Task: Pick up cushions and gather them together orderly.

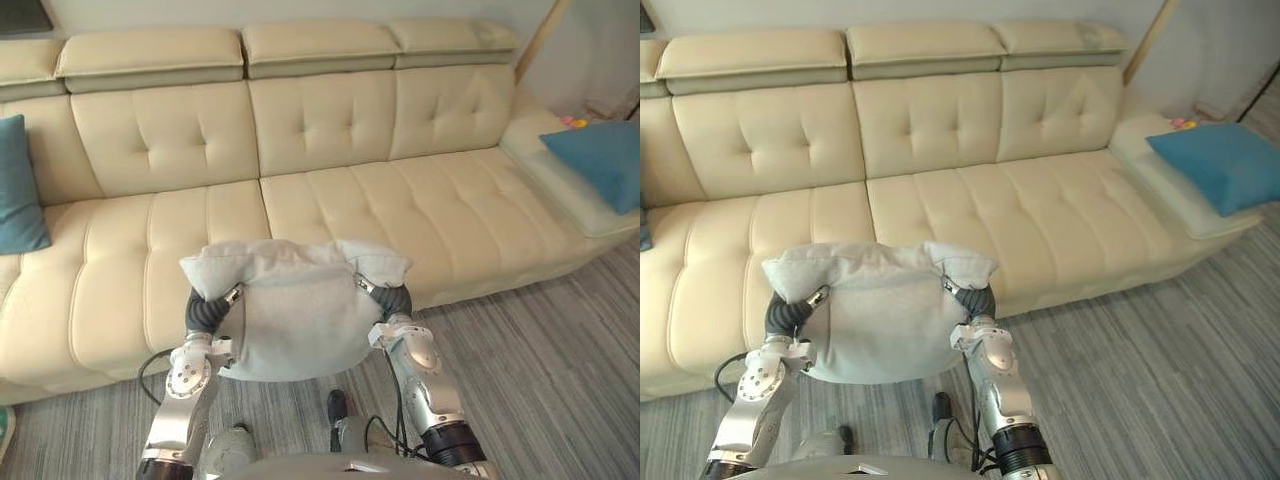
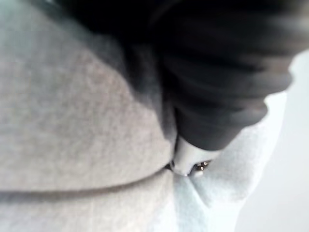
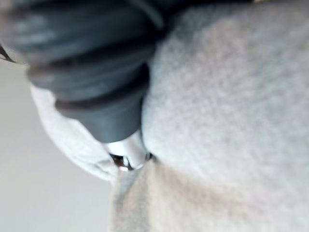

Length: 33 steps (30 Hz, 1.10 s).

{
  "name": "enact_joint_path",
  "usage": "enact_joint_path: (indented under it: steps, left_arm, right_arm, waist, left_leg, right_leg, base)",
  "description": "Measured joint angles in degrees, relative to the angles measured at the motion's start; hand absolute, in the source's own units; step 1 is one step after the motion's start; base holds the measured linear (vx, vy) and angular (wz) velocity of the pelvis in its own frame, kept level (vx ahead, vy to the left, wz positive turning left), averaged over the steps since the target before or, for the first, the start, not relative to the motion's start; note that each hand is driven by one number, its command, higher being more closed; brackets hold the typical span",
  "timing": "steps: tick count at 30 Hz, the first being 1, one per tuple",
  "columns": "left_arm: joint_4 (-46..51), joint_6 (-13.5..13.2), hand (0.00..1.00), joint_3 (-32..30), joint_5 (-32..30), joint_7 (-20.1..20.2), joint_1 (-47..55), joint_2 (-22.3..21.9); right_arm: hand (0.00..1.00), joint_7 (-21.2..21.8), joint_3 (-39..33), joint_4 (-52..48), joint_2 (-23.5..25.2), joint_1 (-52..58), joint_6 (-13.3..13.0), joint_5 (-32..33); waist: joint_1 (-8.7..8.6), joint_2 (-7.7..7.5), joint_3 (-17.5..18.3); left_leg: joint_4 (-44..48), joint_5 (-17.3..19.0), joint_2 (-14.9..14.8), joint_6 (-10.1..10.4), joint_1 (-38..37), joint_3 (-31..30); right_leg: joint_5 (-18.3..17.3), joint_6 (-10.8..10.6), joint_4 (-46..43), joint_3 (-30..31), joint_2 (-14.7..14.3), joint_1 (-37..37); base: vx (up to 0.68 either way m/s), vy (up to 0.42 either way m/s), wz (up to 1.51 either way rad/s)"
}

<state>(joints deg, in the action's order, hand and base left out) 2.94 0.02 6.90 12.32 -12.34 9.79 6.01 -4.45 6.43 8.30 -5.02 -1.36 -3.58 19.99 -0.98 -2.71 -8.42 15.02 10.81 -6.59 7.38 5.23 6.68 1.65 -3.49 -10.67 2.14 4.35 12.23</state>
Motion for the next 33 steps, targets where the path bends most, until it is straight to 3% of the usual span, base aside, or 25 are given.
enact_joint_path:
  steps: [3, 6, 8, 11, 13, 15, 20, 24, 30, 31, 33]
  left_arm:
    - [-0.2, 0.0, 1.0, 0.6, 0.2, 0.0, 0.0, -1.5]
    - [-0.2, 0.0, 1.0, 0.7, 1.1, 0.0, 0.1, -2.9]
    - [-0.2, 0.0, 1.0, 0.7, 1.1, 0.0, 0.3, -4.2]
    - [-0.2, 0.0, 1.0, 0.7, 1.6, 0.0, 0.4, -4.9]
    - [-0.1, 0.0, 1.0, 0.9, 1.6, 0.0, 0.3, -5.9]
    - [-0.1, 0.0, 1.0, 1.8, 1.6, 0.0, 0.0, -6.5]
    - [-0.3, 0.0, 1.0, 2.8, 1.4, 0.0, -0.2, -6.5]
    - [-1.9, 0.0, 1.0, 3.2, 1.4, 0.1, 0.4, -4.1]
    - [-2.6, 0.1, 1.0, 4.4, 1.1, 0.3, 1.0, -2.2]
    - [-3.8, 1.0, 1.0, 3.9, 1.0, 1.5, 2.1, -1.5]
    - [-3.8, 1.0, 1.0, 3.9, 1.0, 1.5, 2.1, -1.5]
  right_arm:
    - [1.0, 0.0, 0.0, -0.5, -1.7, 0.0, 0.0, 0.1]
    - [1.0, 0.0, -0.6, -2.2, -1.9, 0.2, 0.0, 1.1]
    - [1.0, -0.1, -0.6, -4.8, -2.6, 0.8, 0.0, 1.1]
    - [1.0, -0.4, -1.0, -7.1, -2.7, 1.9, -0.1, 1.3]
    - [1.0, -1.2, -1.2, -9.3, -2.7, 3.5, -0.2, 2.4]
    - [1.0, -1.6, -2.4, -9.7, -2.6, 4.6, -0.1, 2.5]
    - [1.0, -2.3, -3.2, -9.3, -1.7, 5.6, -0.1, 2.5]
    - [1.0, -2.1, -3.1, -6.0, 0.1, 5.2, -0.1, 2.2]
    - [1.0, -2.0, -2.8, -2.4, -0.1, 5.5, 0.0, 2.0]
    - [1.0, -0.7, -3.6, 1.7, 1.2, 5.7, 1.0, -0.1]
    - [1.0, -0.7, -3.6, 1.7, 1.2, 5.7, 1.0, -0.1]
  waist:
    - [0.09, 1.78, 0.6]
    - [-0.78, 2.05, 0.8]
    - [-0.74, 2.37, 0.7]
    - [0.39, 3.18, 1.0]
    - [0.34, 4.27, 1.6]
    - [0.4, 4.8, 2.0]
    - [0.8, 4.8, 2.0]
    - [1.04, 4.3, 2.1]
    - [-0.58, 3.82, 2.5]
    - [-0.64, 0.9, 5.6]
    - [-0.64, 0.9, 5.6]
  left_leg:
    - [-1.2, -0.4, -2.2, 0.9, 0.5, -1.3]
    - [-0.1, -2.4, -3.8, 1.8, 1.6, -3.7]
    - [8.1, -2.5, -4.6, 1.6, 5.1, -3.6]
    - [14.2, -3.9, -5.2, -0.5, 6.9, -0.8]
    - [11.9, -5.0, -4.9, -2.0, 6.8, 1.7]
    - [9.7, -6.0, -4.3, -2.2, 6.6, 3.9]
    - [2.3, -6.8, -2.0, -2.4, 3.7, 4.1]
    - [-4.4, -5.2, -1.5, -2.1, 0.3, 5.2]
    - [-7.3, -5.6, 1.1, -3.2, -0.4, 7.5]
    - [-9.2, -6.8, 3.2, -3.8, -3.1, 6.8]
    - [-9.2, -6.8, 3.2, -3.8, -3.1, 6.8]
  right_leg:
    - [-2.0, 1.4, -1.9, -2.6, -2.1, 1.3]
    - [-4.1, 2.4, -4.2, -5.7, -3.1, 1.3]
    - [-5.3, 2.9, -4.1, -7.7, -3.2, -0.6]
    - [-6.9, 3.0, -4.5, -7.9, -2.5, -2.4]
    - [-7.1, 3.0, -4.1, -9.0, -1.2, -2.3]
    - [-7.0, 3.0, -3.8, -10.5, -0.1, -2.3]
    - [-6.4, 2.3, -3.4, -10.6, 0.8, -2.1]
    - [-2.9, 1.6, 0.8, -7.6, -0.5, -2.2]
    - [3.3, 0.3, 8.6, -4.2, 0.8, -3.6]
    - [5.7, -1.4, 11.9, -2.0, 1.6, -5.9]
    - [5.7, -1.4, 11.9, -2.0, 1.6, -5.9]
  base:
    - [0.19, -0.152, 0.14]
    - [0.22, -0.142, 0.37]
    - [0.2, -0.114, 0.36]
    - [0.13, -0.049, 0.16]
    - [0.07, 0.012, 0.39]
    - [0.03, 0.027, 0.48]
    - [-0.06, 0.046, 0.12]
    - [-0.12, 0.088, -0.36]
    - [-0.09, 0.091, -0.27]
    - [0.0, 0.0, 0.0]
    - [0.0, 0.0, 0.0]
